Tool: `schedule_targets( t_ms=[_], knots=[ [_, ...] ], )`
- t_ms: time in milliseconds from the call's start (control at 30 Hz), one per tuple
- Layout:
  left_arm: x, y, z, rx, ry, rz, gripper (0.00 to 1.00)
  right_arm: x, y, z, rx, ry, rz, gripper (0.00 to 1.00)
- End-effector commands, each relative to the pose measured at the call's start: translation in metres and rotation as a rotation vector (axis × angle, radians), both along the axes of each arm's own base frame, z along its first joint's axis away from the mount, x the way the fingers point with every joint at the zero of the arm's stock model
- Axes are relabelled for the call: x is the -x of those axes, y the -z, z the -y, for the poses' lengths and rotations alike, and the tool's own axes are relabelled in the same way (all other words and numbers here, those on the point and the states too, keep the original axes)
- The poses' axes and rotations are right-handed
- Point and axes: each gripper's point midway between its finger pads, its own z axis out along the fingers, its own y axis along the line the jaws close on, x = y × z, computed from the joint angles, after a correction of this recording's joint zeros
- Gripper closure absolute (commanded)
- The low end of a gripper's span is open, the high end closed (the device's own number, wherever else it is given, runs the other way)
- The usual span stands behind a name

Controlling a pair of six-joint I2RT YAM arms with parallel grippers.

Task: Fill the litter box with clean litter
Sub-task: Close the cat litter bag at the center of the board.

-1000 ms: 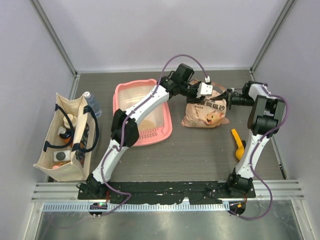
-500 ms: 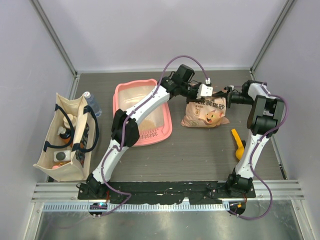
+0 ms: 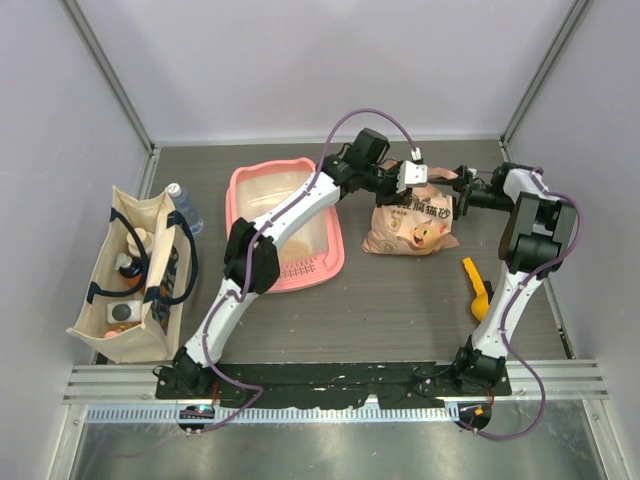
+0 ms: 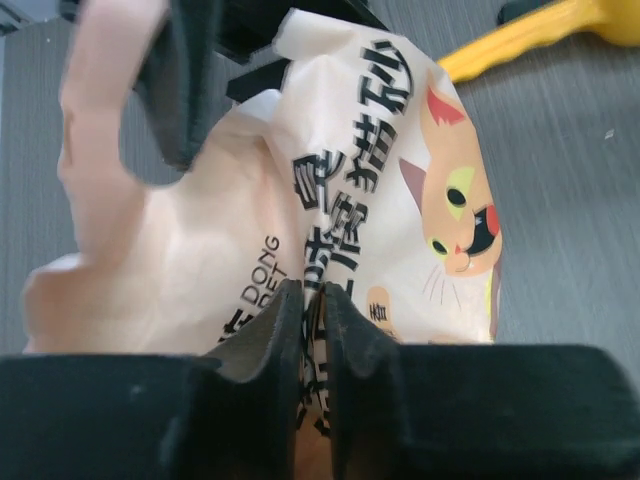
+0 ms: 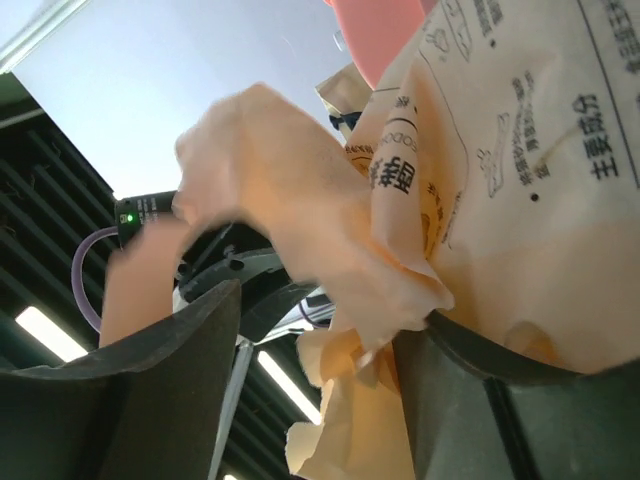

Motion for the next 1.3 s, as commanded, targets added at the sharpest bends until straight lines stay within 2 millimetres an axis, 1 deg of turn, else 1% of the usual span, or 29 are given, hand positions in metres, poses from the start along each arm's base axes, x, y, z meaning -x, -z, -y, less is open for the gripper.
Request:
schedule_targets(
  t_ms=[0,67,133,167,200,333,400,500,533,600,633,667,700,733,767,800,833,867,900,933,967,1000,1033,1100,1133,1167,1200,1233,1267],
  knots=[
    [0.000,-0.010,0.025,0.079,-0.014,0.001,0.71,0.014,-0.029,-0.006,-0.040,-0.002,0.053,0.39],
    [0.002,-0.009,0.032,0.098,-0.014,-0.008,0.62,0.013,-0.033,-0.005,-0.035,-0.003,0.068,0.43],
    [0.007,-0.010,0.040,0.115,-0.004,-0.005,0.56,0.011,-0.038,-0.005,-0.032,-0.003,0.080,0.41],
    [0.007,-0.009,0.044,0.129,-0.004,-0.006,0.55,0.011,-0.040,-0.005,-0.032,-0.003,0.080,0.40],
    [0.012,-0.008,0.050,0.134,0.007,-0.002,0.55,0.011,-0.041,-0.005,-0.033,-0.004,0.083,0.40],
    [0.013,-0.004,0.065,0.164,-0.004,0.027,0.55,0.015,-0.040,-0.013,-0.038,-0.021,0.062,0.39],
    [0.010,0.000,0.071,0.180,-0.014,0.050,0.59,0.019,-0.040,-0.017,-0.042,-0.030,0.053,0.37],
    [0.011,0.006,0.072,0.173,0.000,0.068,0.69,0.018,-0.040,-0.016,-0.040,-0.027,0.055,0.37],
    [0.014,0.011,0.071,0.157,0.010,0.064,0.80,0.014,-0.043,-0.015,-0.032,-0.027,0.077,0.36],
    [0.016,0.011,0.070,0.147,0.022,0.067,0.89,0.006,-0.044,-0.009,0.003,-0.018,0.126,0.31],
    [0.016,0.010,0.068,0.140,0.019,0.058,0.97,-0.004,-0.047,-0.003,0.025,-0.009,0.155,0.29],
    [0.013,0.008,0.066,0.143,0.015,0.055,1.00,-0.011,-0.047,0.002,0.057,0.000,0.191,0.26],
    [0.012,0.005,0.064,0.149,0.012,0.046,1.00,-0.020,-0.045,0.013,0.106,0.025,0.214,0.23],
    [0.010,-0.004,0.064,0.165,0.000,0.029,1.00,-0.031,-0.053,0.021,0.150,0.040,0.275,0.20],
    [0.005,-0.008,0.061,0.174,-0.016,0.015,1.00,-0.039,-0.050,0.027,0.183,0.049,0.305,0.19],
    [0.003,-0.016,0.060,0.188,-0.020,0.006,1.00,-0.046,-0.048,0.037,0.249,0.068,0.345,0.19],
    [0.001,-0.027,0.059,0.207,-0.037,-0.018,1.00,-0.054,-0.059,0.044,0.312,0.075,0.434,0.17],
    [-0.004,-0.034,0.055,0.219,-0.052,-0.032,1.00,-0.054,-0.056,0.049,0.368,0.060,0.499,0.16],
    [-0.004,-0.040,0.054,0.231,-0.056,-0.053,1.00,-0.059,-0.065,0.057,0.431,0.064,0.568,0.15],
    [-0.005,-0.046,0.051,0.240,-0.065,-0.079,1.00,-0.059,-0.063,0.063,0.485,0.056,0.593,0.15],
    [-0.007,-0.050,0.047,0.245,-0.085,-0.119,1.00,-0.054,-0.059,0.067,0.523,0.035,0.620,0.14],
    [-0.006,-0.051,0.046,0.245,-0.091,-0.138,1.00,-0.054,-0.059,0.072,0.565,0.028,0.650,0.14],
    [-0.005,-0.050,0.045,0.239,-0.097,-0.153,1.00,-0.053,-0.050,0.084,0.623,0.027,0.636,0.14],
    [-0.004,-0.050,0.044,0.238,-0.108,-0.179,1.00,-0.045,-0.040,0.090,0.642,0.005,0.616,0.14],
    [-0.003,-0.050,0.044,0.240,-0.108,-0.186,1.00,-0.041,-0.043,0.093,0.629,0.012,0.632,0.14],
    [-0.003,-0.050,0.045,0.243,-0.125,-0.229,1.00,-0.034,-0.049,0.091,0.601,0.004,0.651,0.14],
    [-0.003,-0.051,0.045,0.249,-0.135,-0.251,1.00,-0.028,-0.057,0.089,0.632,-0.041,0.830,0.14],
    [-0.001,-0.054,0.046,0.262,-0.136,-0.280,1.00,-0.018,-0.064,0.084,0.627,-0.064,0.884,0.17],
    [0.001,-0.057,0.046,0.268,-0.135,-0.306,1.00,-0.014,-0.073,0.079,0.643,-0.083,0.995,0.19]
  ],
)
